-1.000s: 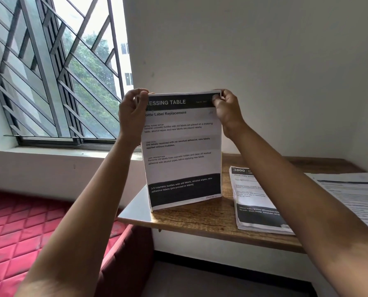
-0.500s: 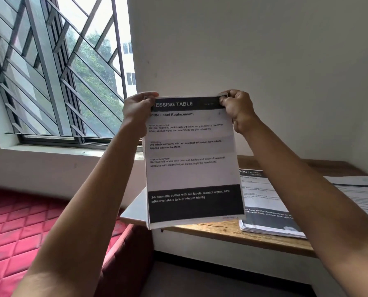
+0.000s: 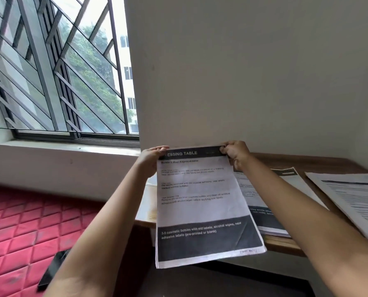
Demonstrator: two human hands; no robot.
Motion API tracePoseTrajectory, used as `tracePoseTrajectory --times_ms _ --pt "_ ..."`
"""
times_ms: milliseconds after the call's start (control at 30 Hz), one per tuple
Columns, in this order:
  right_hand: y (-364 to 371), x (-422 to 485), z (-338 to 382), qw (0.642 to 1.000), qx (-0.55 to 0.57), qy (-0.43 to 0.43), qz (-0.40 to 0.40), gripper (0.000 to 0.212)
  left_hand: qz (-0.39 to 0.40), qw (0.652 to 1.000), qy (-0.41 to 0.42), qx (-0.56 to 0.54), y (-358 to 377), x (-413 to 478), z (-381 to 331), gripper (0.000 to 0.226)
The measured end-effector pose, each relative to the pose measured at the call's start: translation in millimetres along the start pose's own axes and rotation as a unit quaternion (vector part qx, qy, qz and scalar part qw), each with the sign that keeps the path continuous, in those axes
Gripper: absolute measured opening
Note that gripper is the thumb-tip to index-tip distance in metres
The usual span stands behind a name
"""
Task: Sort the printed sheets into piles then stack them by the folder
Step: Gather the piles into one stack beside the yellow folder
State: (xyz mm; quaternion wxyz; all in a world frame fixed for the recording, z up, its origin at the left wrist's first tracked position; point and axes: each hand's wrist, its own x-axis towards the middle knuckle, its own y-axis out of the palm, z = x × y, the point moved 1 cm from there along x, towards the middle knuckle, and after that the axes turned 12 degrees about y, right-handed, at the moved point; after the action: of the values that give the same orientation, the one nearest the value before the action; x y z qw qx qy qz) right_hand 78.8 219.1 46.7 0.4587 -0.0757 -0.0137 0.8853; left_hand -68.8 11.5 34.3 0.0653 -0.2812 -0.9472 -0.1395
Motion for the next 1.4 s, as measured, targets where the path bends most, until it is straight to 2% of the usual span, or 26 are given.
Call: tracePoseTrajectory --times_ms 133,267,400,533,700,867,1033,1267,1400 --pt "7.4 8.5 -17.6 1.000 0.014 0.000 0.018 0.020 0.019 1.000 -0.017 0.005 -9.6 2.0 20.0 0.013" --pt "16.6 25.0 -37.2 1.000 -0.002 -0.002 -0.014 0.014 0.009 1.000 -0.001 0.003 -13.6 1.3 34.3 0.014" --pt "19.8 32.6 -38.0 0.993 -0.106 -0.031 -0.046 0.018 -0.027 0.999 0.033 0.030 -11.3 -0.4 52.0 0.013" --pt "21.7 46.6 -15.2 0.957 -0.242 -0.109 -0.113 0.023 -0.051 0.995 0.060 0.063 -9.5 1.9 63.0 0.010" --pt "38.8 79.8 -0.9 0.908 -0.372 -0.193 -0.004 0.033 -0.054 0.987 0.103 0.106 -2.4 0.2 65.1 0.015" --pt "62.9 122.2 2.8 0.857 -0.484 -0.168 0.064 0.051 -0.064 0.982 0.112 0.140 -1.2 4.3 68.3 0.016" --pt "82.8 158.9 4.1 0.844 -0.517 -0.131 0.064 0.060 -0.067 0.983 0.111 0.131 2.2 7.9 69.5 0.016" --pt "91.7 185.5 -8.7 0.809 -0.576 -0.104 0.048 0.045 -0.084 0.981 0.110 0.133 3.6 10.1 70.6 0.017" --pt "94.2 189.0 -12.4 0.811 -0.570 -0.125 0.042 0.030 -0.088 0.983 0.099 0.129 1.2 11.9 73.3 0.016"
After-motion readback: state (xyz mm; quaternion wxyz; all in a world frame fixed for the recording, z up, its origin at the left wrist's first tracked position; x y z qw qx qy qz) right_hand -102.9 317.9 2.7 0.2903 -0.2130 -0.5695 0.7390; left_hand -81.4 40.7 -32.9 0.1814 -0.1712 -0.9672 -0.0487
